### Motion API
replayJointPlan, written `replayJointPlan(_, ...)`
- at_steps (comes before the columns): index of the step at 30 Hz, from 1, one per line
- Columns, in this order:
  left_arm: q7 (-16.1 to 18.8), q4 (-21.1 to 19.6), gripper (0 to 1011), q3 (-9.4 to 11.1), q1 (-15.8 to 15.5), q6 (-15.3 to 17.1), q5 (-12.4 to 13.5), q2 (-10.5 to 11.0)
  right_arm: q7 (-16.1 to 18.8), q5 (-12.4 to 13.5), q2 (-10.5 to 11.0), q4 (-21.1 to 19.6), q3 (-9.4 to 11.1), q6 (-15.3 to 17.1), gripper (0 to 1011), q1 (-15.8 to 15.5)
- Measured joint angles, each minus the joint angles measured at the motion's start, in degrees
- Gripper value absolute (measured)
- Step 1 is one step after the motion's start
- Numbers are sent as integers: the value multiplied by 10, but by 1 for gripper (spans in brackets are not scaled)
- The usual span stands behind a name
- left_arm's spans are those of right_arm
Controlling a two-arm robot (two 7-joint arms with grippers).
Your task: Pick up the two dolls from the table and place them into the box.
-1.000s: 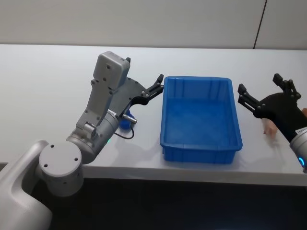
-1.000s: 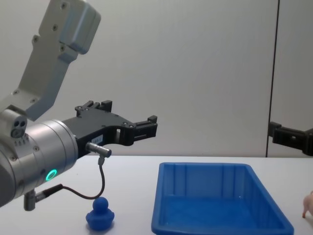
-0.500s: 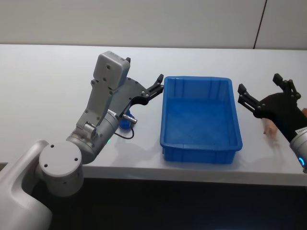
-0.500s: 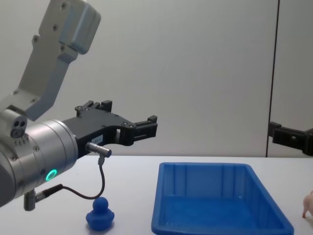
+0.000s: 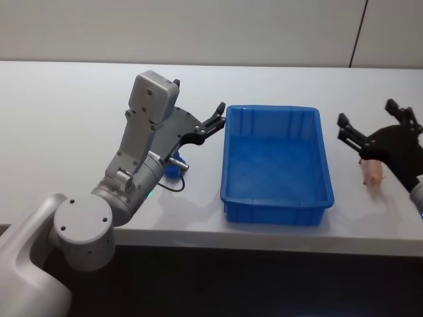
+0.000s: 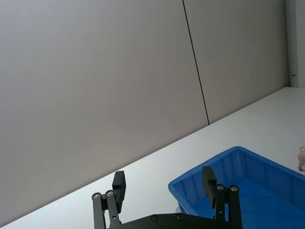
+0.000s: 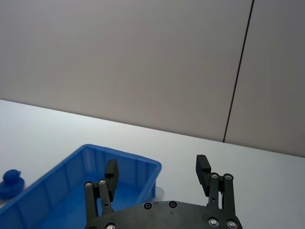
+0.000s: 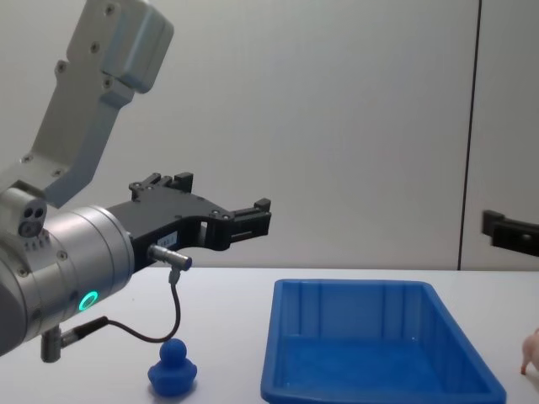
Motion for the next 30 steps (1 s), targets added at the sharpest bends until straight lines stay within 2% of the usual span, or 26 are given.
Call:
replayJointPlan(12, 0, 0, 1001, 0, 0, 0, 0, 0, 5, 16, 31, 36, 32, 10, 1000, 5)
replayJointPlan(22, 0, 0, 1001, 0, 0, 0, 0, 0, 3, 26, 60, 63, 60, 43, 1000, -2)
replayJointPlan(30, 0, 0, 1001, 0, 0, 0, 0, 0, 2, 32, 72, 79, 72, 69, 1001, -6)
